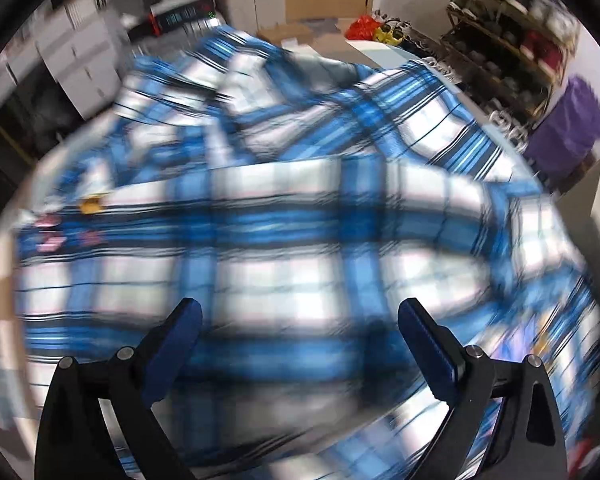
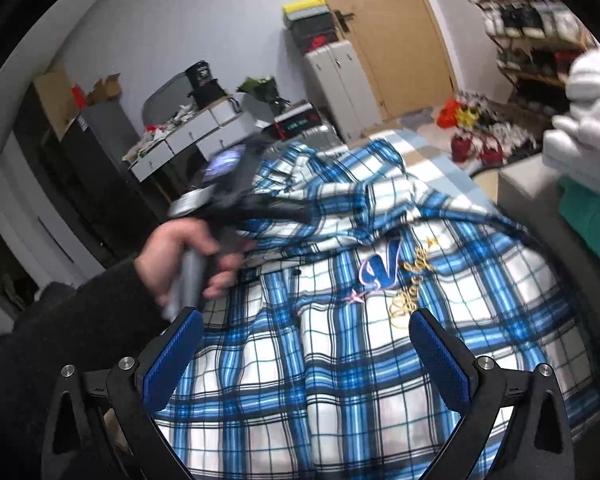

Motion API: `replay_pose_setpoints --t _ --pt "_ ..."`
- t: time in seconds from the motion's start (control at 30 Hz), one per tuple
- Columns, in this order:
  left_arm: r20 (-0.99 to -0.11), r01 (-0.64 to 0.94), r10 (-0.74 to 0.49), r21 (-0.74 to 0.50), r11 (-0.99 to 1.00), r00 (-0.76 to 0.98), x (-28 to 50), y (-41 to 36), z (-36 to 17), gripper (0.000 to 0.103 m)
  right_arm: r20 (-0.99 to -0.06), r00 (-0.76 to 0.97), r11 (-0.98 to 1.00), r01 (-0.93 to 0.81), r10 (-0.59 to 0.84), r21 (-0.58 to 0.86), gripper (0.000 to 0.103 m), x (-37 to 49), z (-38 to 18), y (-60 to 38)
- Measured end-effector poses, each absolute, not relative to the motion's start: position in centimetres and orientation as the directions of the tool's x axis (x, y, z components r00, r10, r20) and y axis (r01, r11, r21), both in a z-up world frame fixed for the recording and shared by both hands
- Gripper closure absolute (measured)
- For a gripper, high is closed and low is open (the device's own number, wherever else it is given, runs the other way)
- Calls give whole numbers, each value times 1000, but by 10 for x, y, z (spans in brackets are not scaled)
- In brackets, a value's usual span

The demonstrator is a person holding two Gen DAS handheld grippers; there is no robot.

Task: Fold large clothes

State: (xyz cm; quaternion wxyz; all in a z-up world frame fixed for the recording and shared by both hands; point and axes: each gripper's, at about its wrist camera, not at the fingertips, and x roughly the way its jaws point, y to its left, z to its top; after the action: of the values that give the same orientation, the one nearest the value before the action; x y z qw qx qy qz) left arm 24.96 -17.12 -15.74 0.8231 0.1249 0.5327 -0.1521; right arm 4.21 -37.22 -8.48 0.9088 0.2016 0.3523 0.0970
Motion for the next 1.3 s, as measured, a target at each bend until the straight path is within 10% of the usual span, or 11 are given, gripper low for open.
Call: replay_pose_setpoints --t 1.3 --pt "-937 294 -104 -1 956 334 65 -43 -210 1 -842 532 950 213 83 228 1 63 -150 -407"
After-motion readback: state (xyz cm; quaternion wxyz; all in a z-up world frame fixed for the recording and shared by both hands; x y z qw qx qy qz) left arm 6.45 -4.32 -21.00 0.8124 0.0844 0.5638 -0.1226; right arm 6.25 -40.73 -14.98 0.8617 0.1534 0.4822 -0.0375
